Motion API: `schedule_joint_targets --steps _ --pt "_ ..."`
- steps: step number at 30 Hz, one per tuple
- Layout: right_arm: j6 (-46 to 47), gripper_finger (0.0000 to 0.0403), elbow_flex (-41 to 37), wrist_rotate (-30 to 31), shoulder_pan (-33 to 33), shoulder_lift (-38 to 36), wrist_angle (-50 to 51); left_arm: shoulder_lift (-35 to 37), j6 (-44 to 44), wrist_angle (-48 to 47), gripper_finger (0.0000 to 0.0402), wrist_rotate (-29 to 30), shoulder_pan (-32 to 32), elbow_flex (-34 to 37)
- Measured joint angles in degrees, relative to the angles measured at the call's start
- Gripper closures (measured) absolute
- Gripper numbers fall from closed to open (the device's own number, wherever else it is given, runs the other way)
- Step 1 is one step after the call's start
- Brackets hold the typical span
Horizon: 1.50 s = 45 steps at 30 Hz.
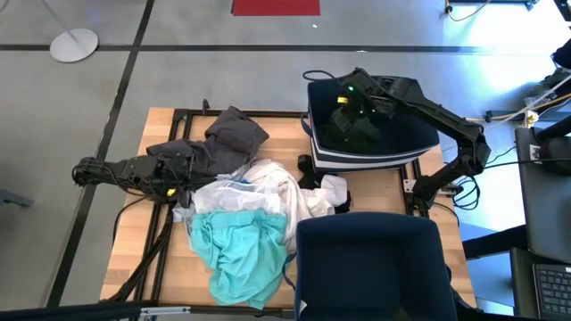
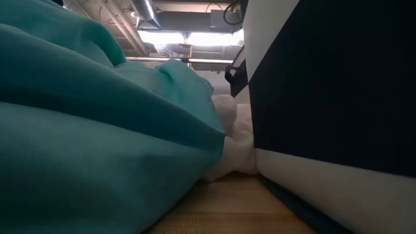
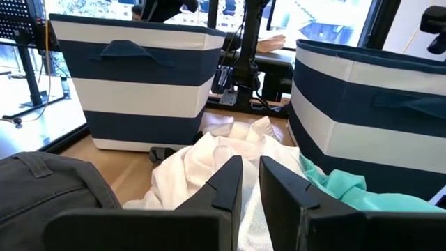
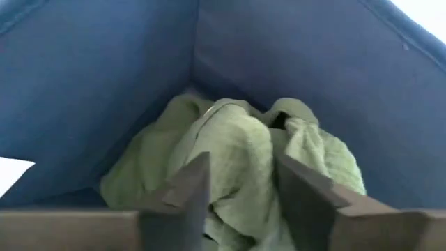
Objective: Sort clothes
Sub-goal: Put the dark green shirt into the top laundry bin, then put the light green shorts into the top laundry bin
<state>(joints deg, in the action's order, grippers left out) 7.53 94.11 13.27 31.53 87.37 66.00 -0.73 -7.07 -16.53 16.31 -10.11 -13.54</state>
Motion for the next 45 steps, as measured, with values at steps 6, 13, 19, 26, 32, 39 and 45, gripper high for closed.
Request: schedule_joint_targets --steps 6,13,19,26,32,39,45 --pt "-0.3 0.0147 4.3 -2.5 0.0 0.0 0.7 0.0 -0.3 -0.5 0.0361 0.0 0.0 0.0" --pt "1.1 0.0119 13.4 -5.4 -1.9 0.0 -0.5 0.0 -0.2 -0.5 0.0361 0.0 0.0 0.0" --pt "-2.5 0.0118 14.0 -9.5 -9.5 0.6 -11.3 0.0 0.0 -0.5 0.0361 0.6 0.0 0.0" --pt "-7.4 0.0118 14.0 -9.9 -19.3 5.2 -23.1 0.0 0.0 -0.5 0.0361 0.9 0.0 0.0" --pt "-9.5 0.0118 14.0 -11.6 -24.4 12.0 -27.1 0.0 0.0 -0.5 0.0361 0.9 0.0 0.0" --pt "-9.6 0.0118 13.9 -17.4 -28.1 20.7 -32.9 0.0 0.0 -0.4 0.0361 0.9 0.0 0.0" --pt "-10.5 0.0118 13.9 -21.8 -30.5 27.3 -36.7 0.0 0.0 -0.4 0.0361 0.9 0.0 0.0"
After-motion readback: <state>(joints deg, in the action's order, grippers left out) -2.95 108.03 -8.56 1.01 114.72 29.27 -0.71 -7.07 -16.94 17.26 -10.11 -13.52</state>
